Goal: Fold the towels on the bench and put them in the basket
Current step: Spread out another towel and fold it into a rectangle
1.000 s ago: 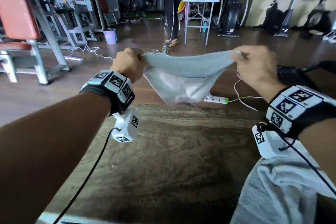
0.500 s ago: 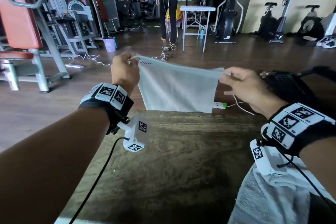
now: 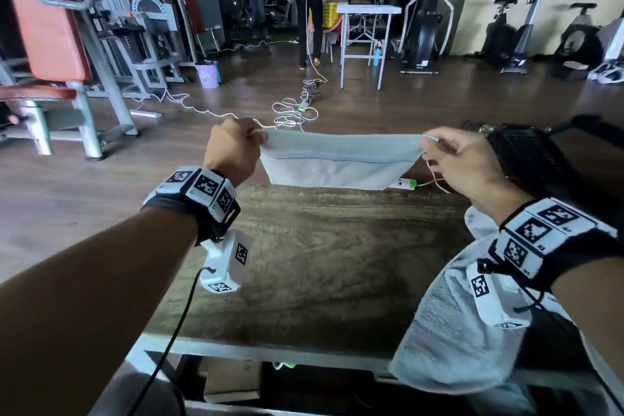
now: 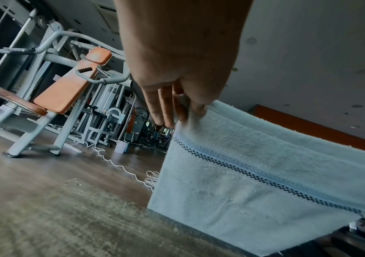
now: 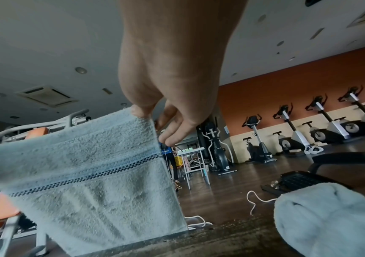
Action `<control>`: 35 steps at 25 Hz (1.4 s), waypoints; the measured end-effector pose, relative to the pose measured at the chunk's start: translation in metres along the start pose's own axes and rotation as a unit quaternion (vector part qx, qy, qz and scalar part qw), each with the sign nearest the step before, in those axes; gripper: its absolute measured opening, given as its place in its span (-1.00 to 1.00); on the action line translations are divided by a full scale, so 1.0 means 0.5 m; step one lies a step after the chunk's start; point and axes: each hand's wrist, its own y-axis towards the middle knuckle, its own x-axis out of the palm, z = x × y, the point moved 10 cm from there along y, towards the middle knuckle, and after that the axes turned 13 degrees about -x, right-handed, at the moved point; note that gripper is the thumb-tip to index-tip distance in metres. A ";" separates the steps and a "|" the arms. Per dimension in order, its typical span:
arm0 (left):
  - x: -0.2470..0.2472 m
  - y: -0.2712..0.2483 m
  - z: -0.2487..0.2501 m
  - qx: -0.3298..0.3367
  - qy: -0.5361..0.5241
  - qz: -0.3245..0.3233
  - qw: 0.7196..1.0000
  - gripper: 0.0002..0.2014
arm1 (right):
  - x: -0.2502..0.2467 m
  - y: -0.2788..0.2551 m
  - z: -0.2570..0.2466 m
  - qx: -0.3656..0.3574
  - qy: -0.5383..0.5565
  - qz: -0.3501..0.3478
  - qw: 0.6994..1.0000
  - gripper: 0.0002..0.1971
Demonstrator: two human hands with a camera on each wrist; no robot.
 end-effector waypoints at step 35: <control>0.052 -0.167 -0.156 -0.088 0.029 -0.262 0.961 -0.74 | 0.047 -0.197 0.055 0.091 -0.046 -0.190 0.976 -0.88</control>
